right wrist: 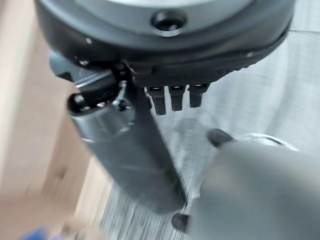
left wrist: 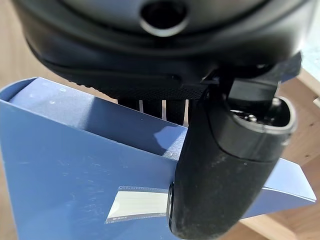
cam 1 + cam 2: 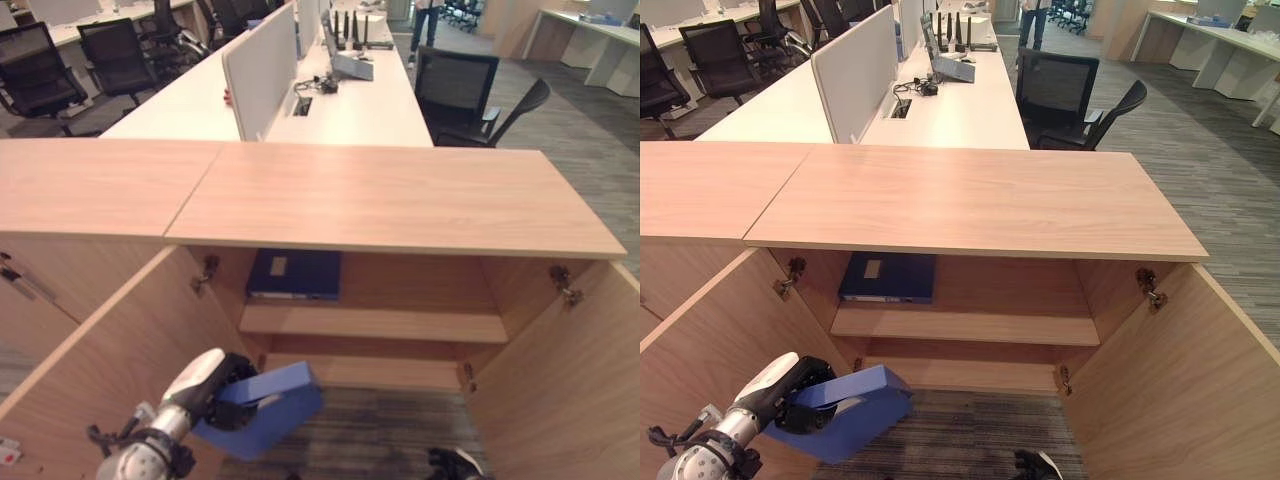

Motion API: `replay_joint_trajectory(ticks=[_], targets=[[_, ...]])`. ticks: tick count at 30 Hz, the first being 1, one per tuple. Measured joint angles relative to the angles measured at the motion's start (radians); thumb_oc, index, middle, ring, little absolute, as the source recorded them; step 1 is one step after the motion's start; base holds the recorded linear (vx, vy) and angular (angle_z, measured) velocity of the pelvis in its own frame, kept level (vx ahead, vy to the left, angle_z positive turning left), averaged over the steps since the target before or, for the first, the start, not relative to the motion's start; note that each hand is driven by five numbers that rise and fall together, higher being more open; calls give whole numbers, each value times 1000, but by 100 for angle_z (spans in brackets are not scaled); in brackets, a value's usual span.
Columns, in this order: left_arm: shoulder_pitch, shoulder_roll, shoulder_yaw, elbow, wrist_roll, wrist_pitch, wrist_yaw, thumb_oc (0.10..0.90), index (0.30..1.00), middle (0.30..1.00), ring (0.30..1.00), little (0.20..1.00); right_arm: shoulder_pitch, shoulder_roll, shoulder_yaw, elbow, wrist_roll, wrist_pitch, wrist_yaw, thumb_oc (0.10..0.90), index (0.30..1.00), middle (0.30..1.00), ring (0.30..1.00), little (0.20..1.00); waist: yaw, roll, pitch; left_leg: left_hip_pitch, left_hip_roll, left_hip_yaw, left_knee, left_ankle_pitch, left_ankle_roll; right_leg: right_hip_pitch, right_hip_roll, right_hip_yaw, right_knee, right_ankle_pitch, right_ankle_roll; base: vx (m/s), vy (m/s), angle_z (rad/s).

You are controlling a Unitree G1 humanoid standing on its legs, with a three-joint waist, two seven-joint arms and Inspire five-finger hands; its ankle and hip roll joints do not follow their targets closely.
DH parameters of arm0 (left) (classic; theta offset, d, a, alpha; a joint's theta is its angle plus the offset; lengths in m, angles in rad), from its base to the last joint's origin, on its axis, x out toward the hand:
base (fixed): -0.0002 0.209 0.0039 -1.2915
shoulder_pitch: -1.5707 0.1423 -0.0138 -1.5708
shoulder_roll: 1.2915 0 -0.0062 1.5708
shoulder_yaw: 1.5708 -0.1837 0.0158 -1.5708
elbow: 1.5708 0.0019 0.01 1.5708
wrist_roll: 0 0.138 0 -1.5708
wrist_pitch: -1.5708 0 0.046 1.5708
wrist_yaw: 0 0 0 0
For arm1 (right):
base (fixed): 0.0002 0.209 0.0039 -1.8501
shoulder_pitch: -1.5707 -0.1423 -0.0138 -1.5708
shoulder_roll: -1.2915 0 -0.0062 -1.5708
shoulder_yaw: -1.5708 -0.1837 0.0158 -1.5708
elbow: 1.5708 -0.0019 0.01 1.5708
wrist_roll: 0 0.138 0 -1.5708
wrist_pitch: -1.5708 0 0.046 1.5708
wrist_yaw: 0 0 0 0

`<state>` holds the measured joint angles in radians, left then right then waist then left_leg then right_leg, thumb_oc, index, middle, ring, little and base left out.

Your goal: Put the empty folder in the office cabinet

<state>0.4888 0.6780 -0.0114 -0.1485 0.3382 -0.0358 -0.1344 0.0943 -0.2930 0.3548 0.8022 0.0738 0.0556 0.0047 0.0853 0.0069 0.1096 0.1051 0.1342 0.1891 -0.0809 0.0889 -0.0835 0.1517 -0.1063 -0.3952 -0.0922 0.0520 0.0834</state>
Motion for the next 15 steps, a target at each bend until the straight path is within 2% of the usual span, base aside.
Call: replay_joint_trajectory(ticks=[1, 2, 4, 8, 12, 15], targets=[[17, -33, 17, 3, 0, 0, 1, 400, 300, 300, 300, 300, 46, -39, 5, -185, -31, 36, 11, 800, 900, 900, 900, 900, -2, 9, 1, -3, 0, 1, 0, 0, 0, -4, -2, 0, 3, 0, 0, 0, 0, 0], [21, -61, 24, 5, -3, 2, 1, 400, 300, 300, 300, 300, 86, -81, 11, -322, -56, 27, 12, 800, 900, 900, 900, 900, -5, 15, 4, -3, -1, 2, 0, 0, 1, -5, -4, 1, -1, 1, 1, 0, 0, 0], [21, -83, 20, 3, -23, 4, 1, 400, 300, 300, 300, 300, 97, -116, 4, -421, -90, -17, 13, 800, 900, 900, 900, 900, -4, 16, 3, 2, -1, 2, 0, 0, 1, 0, -4, 1, -1, 1, 1, 0, 0, 0], [-15, -114, -11, -7, -138, 5, -1, 400, 300, 300, 300, 300, 3, -121, -11, -435, -145, -19, 9, 800, 900, 900, 900, 900, -4, 12, -2, 0, 1, 2, 0, 1, 1, -1, -2, 1, -1, 2, -2, 0, 0, 0], [-87, -115, -101, -13, -291, 8, -3, 400, 300, 300, 300, 300, -67, -116, 33, -436, -153, -13, 8, 800, 900, 900, 900, 900, -3, 14, -1, -1, 0, 1, 0, 2, 1, -1, -2, 1, -1, 3, -2, 0, 0, 0], [-118, -116, -134, -27, -344, 9, -9, 400, 300, 300, 300, 300, -86, -106, 69, -441, -153, -12, 8, 800, 900, 900, 900, 900, -1, 14, 0, -2, 0, 1, 0, 2, 1, 2, -1, 1, 2, 4, -3, 0, 0, 0]])
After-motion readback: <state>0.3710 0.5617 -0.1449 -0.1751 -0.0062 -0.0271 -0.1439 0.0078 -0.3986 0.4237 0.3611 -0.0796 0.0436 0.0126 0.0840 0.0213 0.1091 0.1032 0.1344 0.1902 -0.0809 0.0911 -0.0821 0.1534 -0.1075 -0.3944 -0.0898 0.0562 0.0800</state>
